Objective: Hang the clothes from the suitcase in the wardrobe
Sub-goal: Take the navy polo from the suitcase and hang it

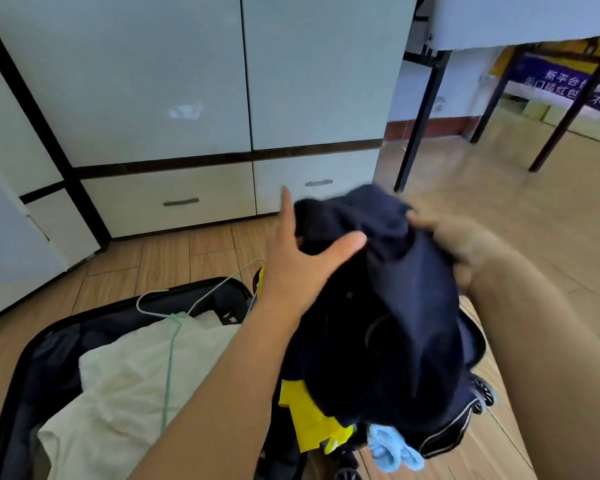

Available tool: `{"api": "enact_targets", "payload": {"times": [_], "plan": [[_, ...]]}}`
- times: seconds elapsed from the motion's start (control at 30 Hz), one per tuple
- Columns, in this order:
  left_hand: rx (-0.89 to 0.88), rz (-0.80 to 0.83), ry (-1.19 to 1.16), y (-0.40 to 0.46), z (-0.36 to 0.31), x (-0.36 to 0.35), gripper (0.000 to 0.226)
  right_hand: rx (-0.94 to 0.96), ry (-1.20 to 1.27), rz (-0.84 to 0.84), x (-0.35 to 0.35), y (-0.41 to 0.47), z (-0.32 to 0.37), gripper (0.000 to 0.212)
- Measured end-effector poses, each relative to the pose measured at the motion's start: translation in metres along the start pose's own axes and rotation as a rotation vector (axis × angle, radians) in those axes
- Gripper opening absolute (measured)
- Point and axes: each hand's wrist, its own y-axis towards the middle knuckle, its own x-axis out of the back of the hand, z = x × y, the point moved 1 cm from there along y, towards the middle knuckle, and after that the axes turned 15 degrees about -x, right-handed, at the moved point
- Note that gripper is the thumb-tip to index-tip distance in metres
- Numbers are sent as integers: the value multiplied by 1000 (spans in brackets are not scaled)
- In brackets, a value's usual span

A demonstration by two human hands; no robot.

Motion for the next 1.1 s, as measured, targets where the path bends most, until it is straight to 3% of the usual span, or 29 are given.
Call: {"api": "enact_targets", "payload": {"times": [0.07,0.13,0.2,0.23,0.27,0.33,0.37,0.43,0.5,0.57,0.63,0.67,0.8,0.9,0.97,1.0,1.07,1.1], "plan": [[-7,72,66,6,-6,14,119,-193,-208,19,1,5,-22,25],[-71,389,291,8,-14,24,127,-303,-322,71,2,0,-32,30],[-168,775,542,2,-17,20,134,-299,-269,118,-3,-4,-22,26],[-222,877,618,-2,-14,15,130,-287,-219,150,-7,-6,-17,23],[-269,877,630,-6,-9,10,116,-251,-165,149,-12,-9,-13,20],[-287,616,570,-4,-1,9,68,-135,-95,73,-21,-10,-8,16],[-258,444,566,1,1,11,48,-39,-136,-4,-23,-14,-7,25],[-153,180,626,13,0,21,20,212,-407,-107,-27,-26,-5,74],[-75,10,674,23,-6,31,22,385,-740,-112,-42,-43,-6,113],[-32,-55,644,24,-14,39,30,510,-1121,-122,-67,-51,-19,122],[23,-103,478,27,-19,44,29,633,-1373,-259,-88,-47,-32,110],[53,-143,366,28,-21,49,25,668,-1386,-358,-90,-40,-35,98],[157,-299,34,33,-36,75,20,672,-1293,-833,-52,-15,-19,50],[229,-153,-21,33,-41,85,29,634,-1072,-1071,-4,-9,-5,36],[314,-43,-43,30,-37,84,25,583,-772,-1025,18,-8,6,38],[372,-1,-60,28,-34,82,24,536,-560,-905,24,-7,10,36],[477,38,-93,23,-23,80,29,414,-183,-519,29,-6,13,27],[505,28,-119,21,-18,80,31,350,-129,-327,30,-6,11,21]]}}
